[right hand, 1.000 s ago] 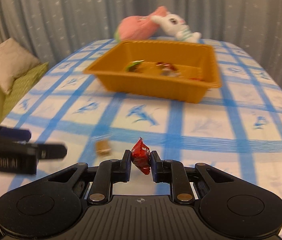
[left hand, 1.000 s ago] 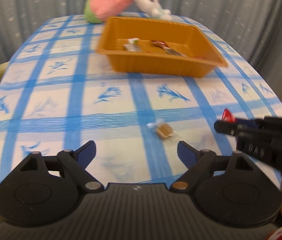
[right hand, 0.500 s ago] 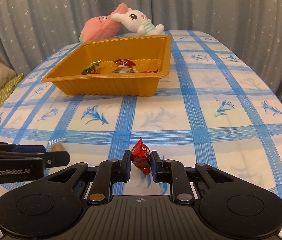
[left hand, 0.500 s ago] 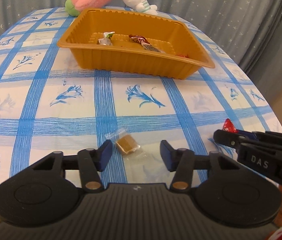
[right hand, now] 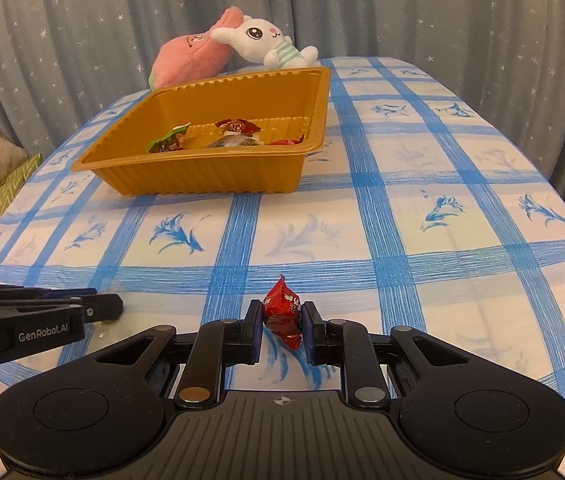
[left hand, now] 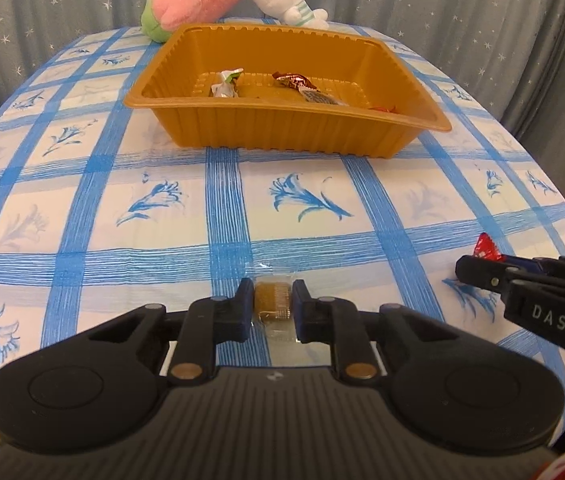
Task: Organize snacks
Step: 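Carry the brown candy and red candy over the orange tray with both tools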
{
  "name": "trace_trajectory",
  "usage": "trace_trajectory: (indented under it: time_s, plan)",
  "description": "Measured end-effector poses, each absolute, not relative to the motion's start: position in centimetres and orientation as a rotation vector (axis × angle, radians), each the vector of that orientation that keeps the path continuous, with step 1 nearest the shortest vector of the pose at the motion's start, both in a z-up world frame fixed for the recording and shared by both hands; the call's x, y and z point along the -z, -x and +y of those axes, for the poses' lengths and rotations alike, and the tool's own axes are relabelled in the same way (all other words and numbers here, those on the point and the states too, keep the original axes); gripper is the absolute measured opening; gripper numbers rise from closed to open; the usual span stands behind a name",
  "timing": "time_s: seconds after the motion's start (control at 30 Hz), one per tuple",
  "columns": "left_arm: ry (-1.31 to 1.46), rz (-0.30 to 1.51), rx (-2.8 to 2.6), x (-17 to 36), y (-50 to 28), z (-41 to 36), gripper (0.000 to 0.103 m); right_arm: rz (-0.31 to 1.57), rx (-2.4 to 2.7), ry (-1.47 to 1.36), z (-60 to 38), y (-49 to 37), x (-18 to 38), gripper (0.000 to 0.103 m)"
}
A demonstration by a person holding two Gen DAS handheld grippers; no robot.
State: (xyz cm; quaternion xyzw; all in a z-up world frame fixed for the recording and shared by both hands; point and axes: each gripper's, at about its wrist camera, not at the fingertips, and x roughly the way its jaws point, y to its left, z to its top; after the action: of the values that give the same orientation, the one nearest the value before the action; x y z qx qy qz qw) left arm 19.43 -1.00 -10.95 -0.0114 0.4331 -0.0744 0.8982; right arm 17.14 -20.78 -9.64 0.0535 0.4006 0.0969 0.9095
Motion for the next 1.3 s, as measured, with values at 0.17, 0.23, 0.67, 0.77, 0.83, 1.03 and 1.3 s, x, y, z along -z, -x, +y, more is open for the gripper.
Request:
trace_trajectory:
  time_s: [0.17, 0.23, 0.67, 0.77, 0.83, 1.03, 1.3]
  plan:
    - [0.034, 0.883, 0.146, 9.8, -18.9, -1.0, 0.018, 0.817, -0.21, -0.111, -20.5, -17.0, 9.0, 0.02]
    - [0.04, 0.877, 0.144, 9.3, -18.8, -0.9, 0.018, 0.81, -0.214, -0.112, -20.4, -16.9, 8.6, 0.02]
    - [0.057, 0.839, 0.143, 6.9, -17.9, -0.8, 0.018, 0.769, -0.227, -0.102, -19.6, -16.3, 6.2, 0.02]
    - [0.058, 0.832, 0.144, 6.4, -17.9, -0.8, 0.018, 0.763, -0.227, -0.102, -19.7, -16.2, 5.8, 0.02]
    - [0.058, 0.828, 0.146, 6.2, -17.9, -0.8, 0.018, 0.759, -0.228, -0.1, -19.7, -16.2, 5.6, 0.02]
    - [0.062, 0.82, 0.151, 5.7, -18.4, -0.7, 0.018, 0.752, -0.227, -0.102, -19.9, -16.6, 5.2, 0.02]
    - [0.041, 0.792, 0.167, 4.3, -21.0, -0.7, 0.018, 0.726, -0.238, -0.086, -20.1, -19.0, 4.1, 0.02]
